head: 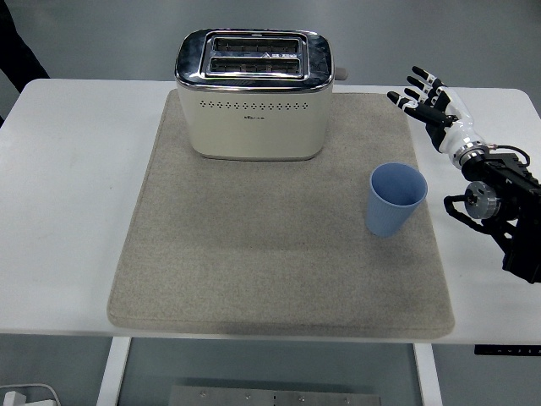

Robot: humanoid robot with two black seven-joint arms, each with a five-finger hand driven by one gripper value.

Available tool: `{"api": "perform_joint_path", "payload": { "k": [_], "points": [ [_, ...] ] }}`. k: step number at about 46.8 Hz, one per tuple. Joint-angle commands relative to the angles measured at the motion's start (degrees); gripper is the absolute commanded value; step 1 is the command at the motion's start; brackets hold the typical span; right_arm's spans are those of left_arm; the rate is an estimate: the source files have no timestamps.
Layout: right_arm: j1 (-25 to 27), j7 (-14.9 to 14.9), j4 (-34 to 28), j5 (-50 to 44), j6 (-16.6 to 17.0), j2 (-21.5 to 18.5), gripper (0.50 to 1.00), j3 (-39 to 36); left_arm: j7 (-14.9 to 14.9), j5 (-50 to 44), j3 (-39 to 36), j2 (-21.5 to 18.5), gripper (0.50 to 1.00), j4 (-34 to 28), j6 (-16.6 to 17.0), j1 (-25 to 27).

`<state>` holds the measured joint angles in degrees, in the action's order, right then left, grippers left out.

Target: Put the water cup in front of the bread machine

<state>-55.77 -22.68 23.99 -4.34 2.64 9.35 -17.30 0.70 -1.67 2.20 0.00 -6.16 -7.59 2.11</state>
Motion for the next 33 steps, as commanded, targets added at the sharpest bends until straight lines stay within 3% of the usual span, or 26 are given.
{"api": "perform_joint_path", "payload": {
  "k": [1,33],
  "points": [
    [0.05,0.00,0.00,0.12,0.00,0.05,0.938,-0.02,0.00,0.00,0.00,0.00,1.000,0.01,0.04,0.00],
    [0.14,-0.52,0.26,4.60,-0.79,-0.12,0.938,-0.10,0.00,0.00,0.00,0.00,1.000,0.01,0.04,0.00]
  ]
}}
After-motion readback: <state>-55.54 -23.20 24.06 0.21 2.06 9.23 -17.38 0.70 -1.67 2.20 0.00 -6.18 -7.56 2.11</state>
